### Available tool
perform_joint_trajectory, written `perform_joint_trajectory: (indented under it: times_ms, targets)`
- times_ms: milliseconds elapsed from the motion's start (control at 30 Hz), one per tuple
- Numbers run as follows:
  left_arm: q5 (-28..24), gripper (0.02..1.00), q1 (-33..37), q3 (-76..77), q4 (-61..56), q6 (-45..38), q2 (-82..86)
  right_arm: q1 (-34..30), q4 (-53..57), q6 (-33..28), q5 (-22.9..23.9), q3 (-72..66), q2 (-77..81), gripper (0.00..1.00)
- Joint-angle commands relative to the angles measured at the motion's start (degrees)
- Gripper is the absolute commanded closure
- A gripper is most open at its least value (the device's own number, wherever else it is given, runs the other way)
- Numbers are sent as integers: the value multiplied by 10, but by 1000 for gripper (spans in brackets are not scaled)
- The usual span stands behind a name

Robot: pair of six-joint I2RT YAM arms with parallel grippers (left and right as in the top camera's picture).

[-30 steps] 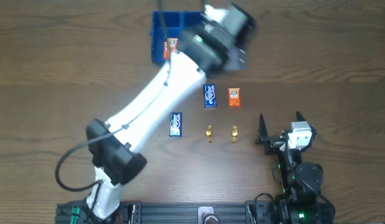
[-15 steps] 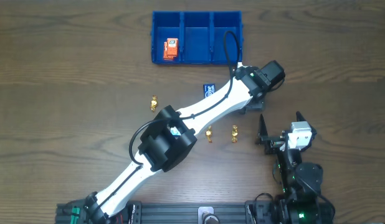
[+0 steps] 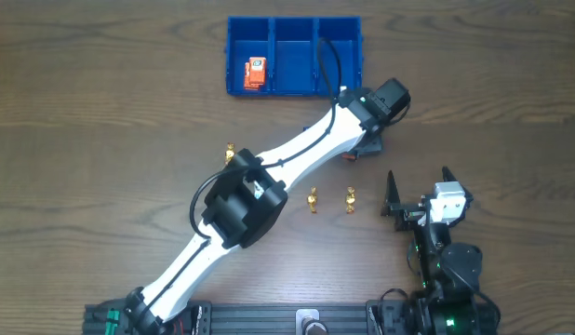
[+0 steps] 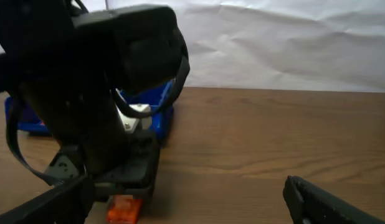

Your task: Sort Candies Into Trays

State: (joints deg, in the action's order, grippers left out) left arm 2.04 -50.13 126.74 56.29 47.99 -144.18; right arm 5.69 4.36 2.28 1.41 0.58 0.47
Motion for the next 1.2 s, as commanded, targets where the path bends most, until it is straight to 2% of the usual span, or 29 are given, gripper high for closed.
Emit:
perform_joint_trajectory:
  times_ms: [33, 200, 367, 500, 633, 767, 867, 1000, 1200]
  targets:
    - [-4, 509, 3, -5, -4, 1, -17, -3, 3, -9, -3, -1, -3, 3]
    - [-7, 516, 3, -6, -5, 1, -27, -3, 3, -9, -3, -1, -3, 3]
    - [-8, 687, 3, -6, -5, 1, -27, -3, 3, -9, -3, -1, -3, 3]
    - [-5, 709, 9, -6, -7, 0, -17, -3, 3, -8, -3, -1, -3, 3]
    - [64, 695, 22, -6, -6, -37, 71, -3, 3, -9, -3, -2, -3, 3]
    - [129, 684, 82, -6, 5, -114, 203, -3, 3, -9, -3, -1, -3, 3]
    - [121, 687, 151, -6, 7, -171, 249, -3, 3, -9, -3, -1, -3, 3]
    - [67, 687, 232, -6, 9, -228, 233, -3, 3, -8, -3, -2, -3, 3]
    - [28, 678, 278, -6, 8, -292, 144, -3, 3, -9, -3, -2, -3, 1]
